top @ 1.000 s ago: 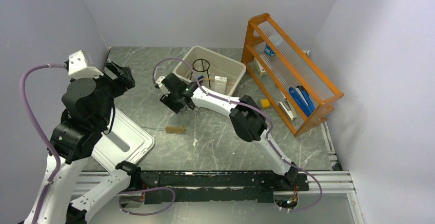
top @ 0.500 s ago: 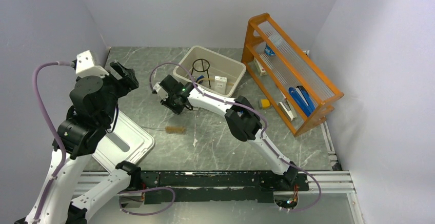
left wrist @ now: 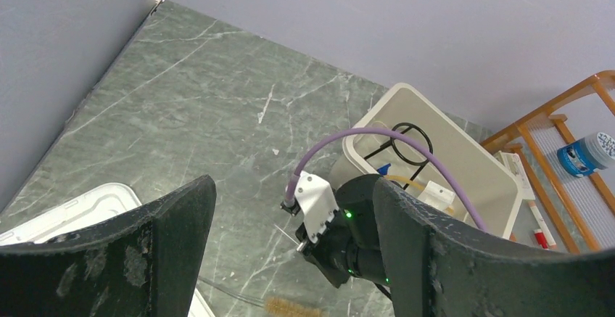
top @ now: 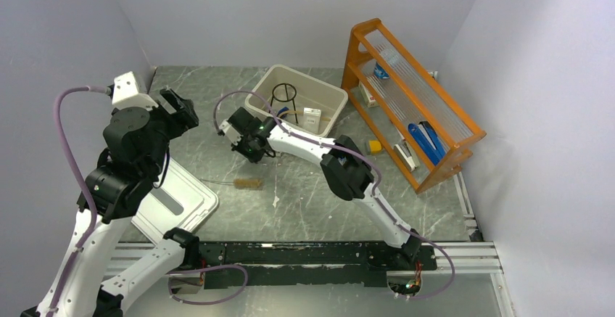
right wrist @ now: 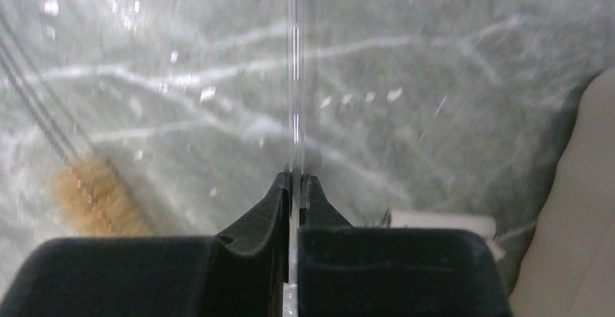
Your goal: Organize the chemistry lab equipment
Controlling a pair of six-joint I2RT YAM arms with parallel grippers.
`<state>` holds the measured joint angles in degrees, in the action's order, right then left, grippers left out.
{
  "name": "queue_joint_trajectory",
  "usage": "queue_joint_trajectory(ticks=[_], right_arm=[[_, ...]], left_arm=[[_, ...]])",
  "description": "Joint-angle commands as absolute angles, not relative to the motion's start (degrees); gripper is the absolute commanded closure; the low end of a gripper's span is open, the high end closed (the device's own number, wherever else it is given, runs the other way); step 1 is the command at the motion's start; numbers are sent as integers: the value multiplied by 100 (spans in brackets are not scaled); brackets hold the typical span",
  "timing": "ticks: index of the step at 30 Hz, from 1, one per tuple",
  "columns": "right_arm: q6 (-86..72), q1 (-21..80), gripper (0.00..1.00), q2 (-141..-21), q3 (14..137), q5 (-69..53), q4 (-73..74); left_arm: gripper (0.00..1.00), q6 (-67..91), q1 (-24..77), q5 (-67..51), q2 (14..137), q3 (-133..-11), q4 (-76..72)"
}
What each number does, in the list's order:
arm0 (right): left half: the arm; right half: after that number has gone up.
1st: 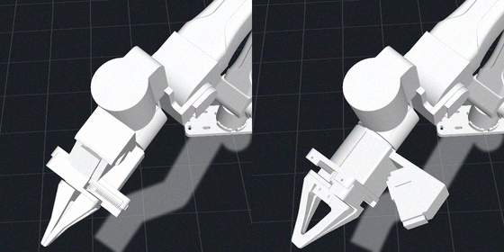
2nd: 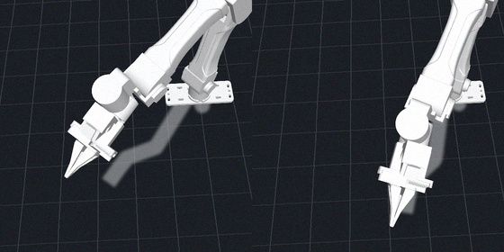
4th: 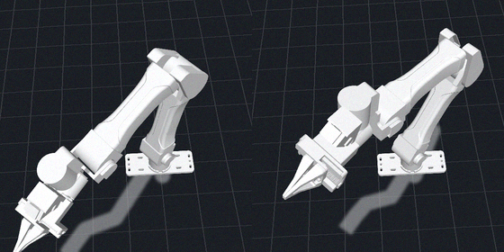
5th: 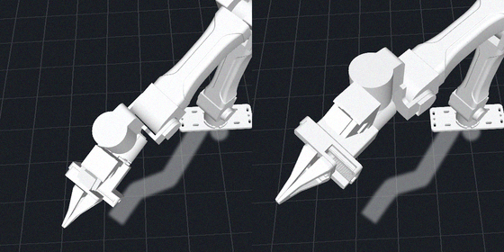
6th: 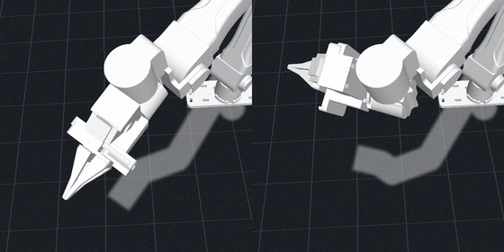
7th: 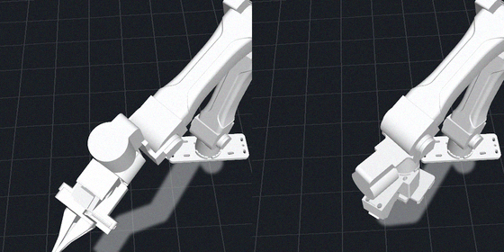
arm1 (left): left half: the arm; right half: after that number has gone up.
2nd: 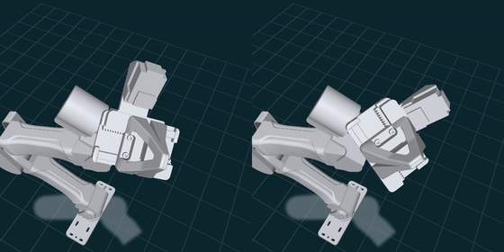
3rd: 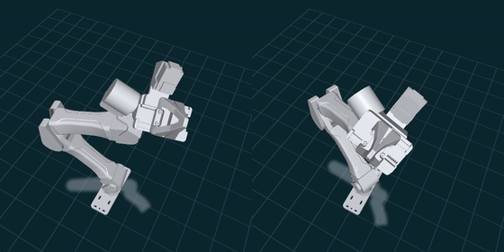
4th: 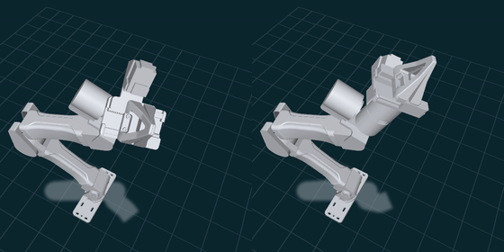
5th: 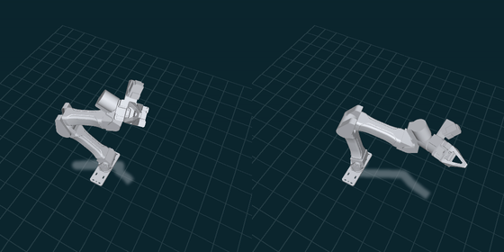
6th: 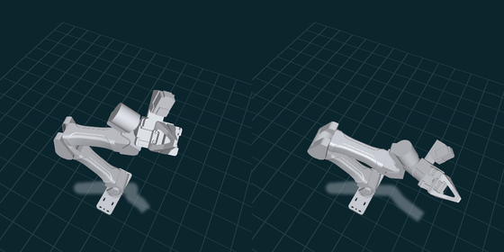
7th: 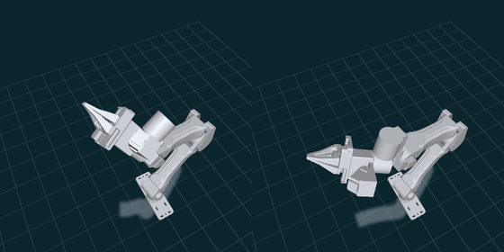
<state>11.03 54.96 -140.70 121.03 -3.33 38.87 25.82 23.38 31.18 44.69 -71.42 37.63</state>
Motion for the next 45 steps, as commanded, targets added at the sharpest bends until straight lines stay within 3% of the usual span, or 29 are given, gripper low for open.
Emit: queue_joint_trajectory(ticks=[1,16,31,45], right_arm=[[1293,5468,100,-13125,11441,-332,3881],[1198,4277,100,-10665,10301,-1420,2674],[2603,3099,100,-11158,10120,-2117,3910],[2669,3087,100,-11611,9761,-2243,3735]], left_arm=[[17,2312,2312,2931,4519,-7397,3853],[17,1945,2312,2886,4543,-7556,3902],[17,1622,2312,2488,5021,-7627,4057],[16,1731,2312,2187,5239,-7350,3971]])
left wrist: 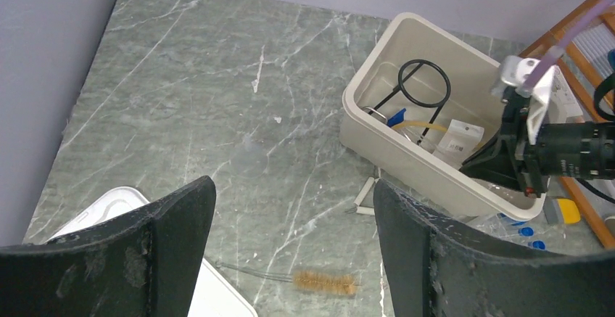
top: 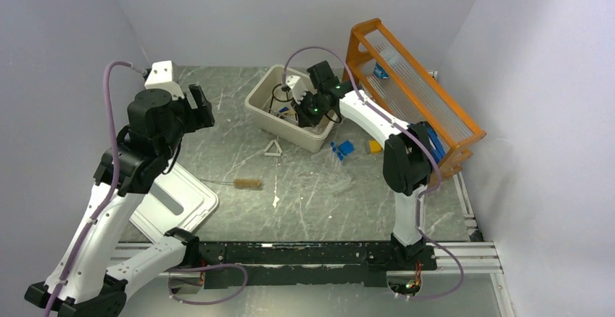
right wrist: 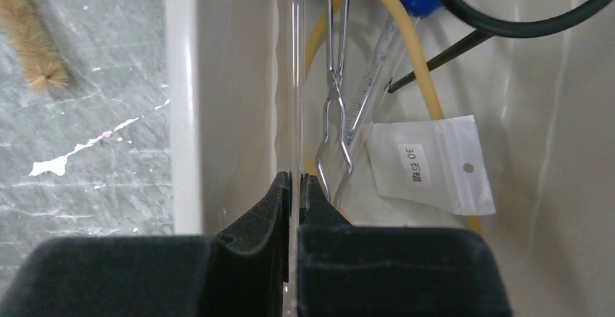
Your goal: Organize the chemistry lab equipment
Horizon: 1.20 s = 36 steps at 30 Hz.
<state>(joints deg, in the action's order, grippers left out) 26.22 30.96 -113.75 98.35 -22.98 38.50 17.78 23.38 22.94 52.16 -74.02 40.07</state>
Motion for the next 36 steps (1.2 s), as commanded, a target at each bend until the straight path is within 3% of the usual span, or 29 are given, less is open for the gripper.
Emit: queue_joint_trajectory(ticks=[1,9,16,30,36], right_arm=[[2656,3090,100,-11661,9734,-2226,3681],[2668,3143,100,-12056,9750,-2189,3450],[2625,3171,91,-12286,9755,-2181,3415],[2159,3156,64,-11630,9554,-2021,3197],[1848,3141,54,-11098,9356,-1973,3028]], left_arm=[[16,1750,2312,2170,5238,-7327,3960],[16,1940,2312,2013,5254,-7063,3852],[17,2047,2312,1971,5307,-6814,3794],[16,2371,2278,2468,5692,-5665,3419],[20,2420,1574,2080,6523,-5679,3165]])
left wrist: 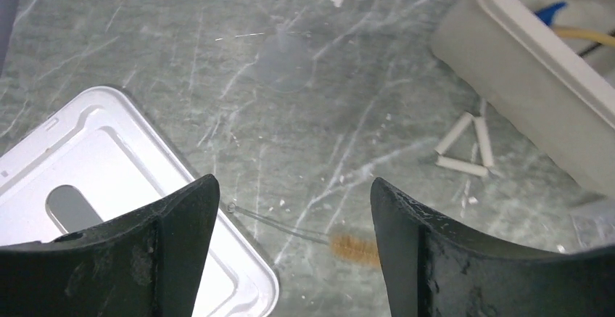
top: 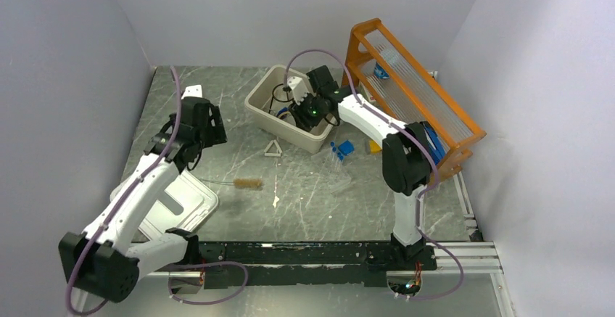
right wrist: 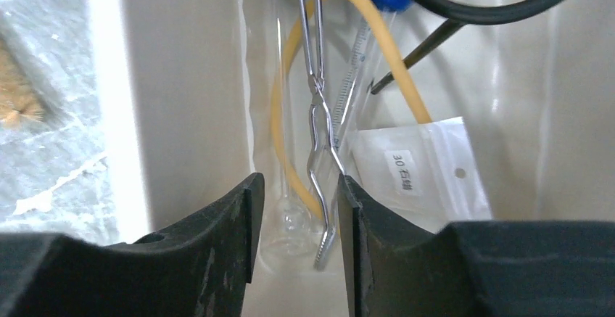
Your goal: Organize the chemistry lab equipment
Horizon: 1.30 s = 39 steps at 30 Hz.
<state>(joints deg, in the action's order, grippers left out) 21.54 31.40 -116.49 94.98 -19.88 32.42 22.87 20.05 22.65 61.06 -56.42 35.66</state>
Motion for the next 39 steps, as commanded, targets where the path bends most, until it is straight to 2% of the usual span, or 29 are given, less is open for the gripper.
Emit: queue_joint_trajectory(ticks=[1,8,15,21,28,30,32,36,39], right_arm=[[1802,3138,53,-10975,9293,-1945,2969],[797,3056,46,-9971,8524,-1633,1989],[-483,3043,46,-9252,7735,-1750,1253],[-617,3043,46,-8592,7314,-1954,1040],[-793,3043,47,-8192,7080,-2346,973],[-851,3049,47,-8079,6953,-2447,839],[-860,3041,47,-7991,6850,-2488,785],[-887,3046,47,-7927,6786,-2484,790],[-910,3043,47,-7911,6753,-2514,791]], left_arm=[[21,2450,1456,1966,6714,-5726,3133],[27,2844,1292,1894,8013,-6302,2951],[40,2933,1284,2731,9157,-6855,2773],[47,3049,1203,2930,9822,-6944,2567],[70,2990,1072,2814,10280,-7043,2275],[73,3000,1072,2953,10317,-7080,2320],[72,2961,1072,3040,10284,-7082,2275],[62,2848,1072,3245,10268,-7167,2329],[61,2784,1072,3376,10213,-7175,2333]])
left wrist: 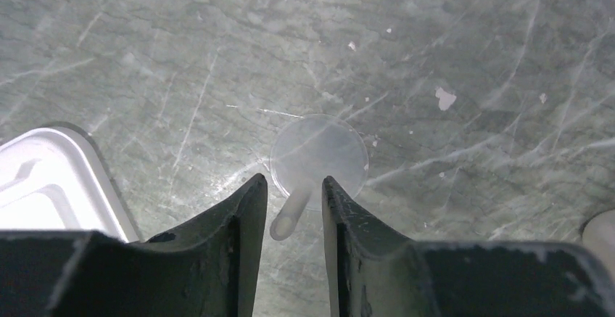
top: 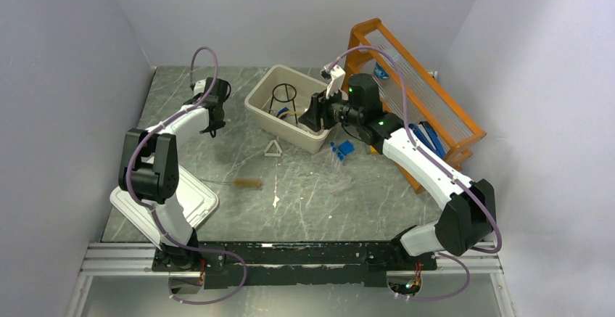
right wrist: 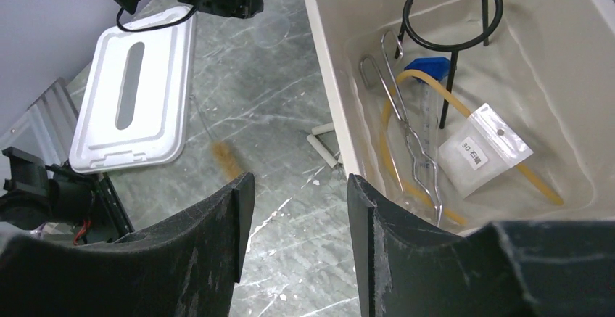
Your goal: Organize the chemistry lab equipment
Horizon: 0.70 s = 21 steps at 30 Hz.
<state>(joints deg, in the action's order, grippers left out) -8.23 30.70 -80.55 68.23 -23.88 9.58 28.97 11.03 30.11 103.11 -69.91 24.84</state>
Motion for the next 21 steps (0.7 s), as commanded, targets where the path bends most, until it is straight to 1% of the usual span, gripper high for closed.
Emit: queue_joint_trajectory(ticks=[1,4,6,7,11,16,21], right_arm=[[-909,3042,47,-7904,6727,-2518,783],[-927,3042,48,-7901,6685,-2484,774],[-925,3045,48,-7908,6667,-2472,782],[-923,3044,48,-7902,6675,-2452,801],[-916,3044,48,-7811,6723,-2372,872],[-959,3046,48,-7554,6682,-2289,868],[-1208,3044,48,-7056,6373,-1872,587]], left_arm=[[61,2764,1072,3383,10174,-7166,2310],[64,2711,1065,3386,10114,-7100,2182],[69,2749,1063,3368,10153,-7108,2194],[72,2796,1063,3349,10173,-7119,2248],[94,2928,1156,3140,9954,-7068,2292],[95,2964,1605,3172,9278,-7269,2688],[95,3089,2587,3555,8402,-7379,3153]])
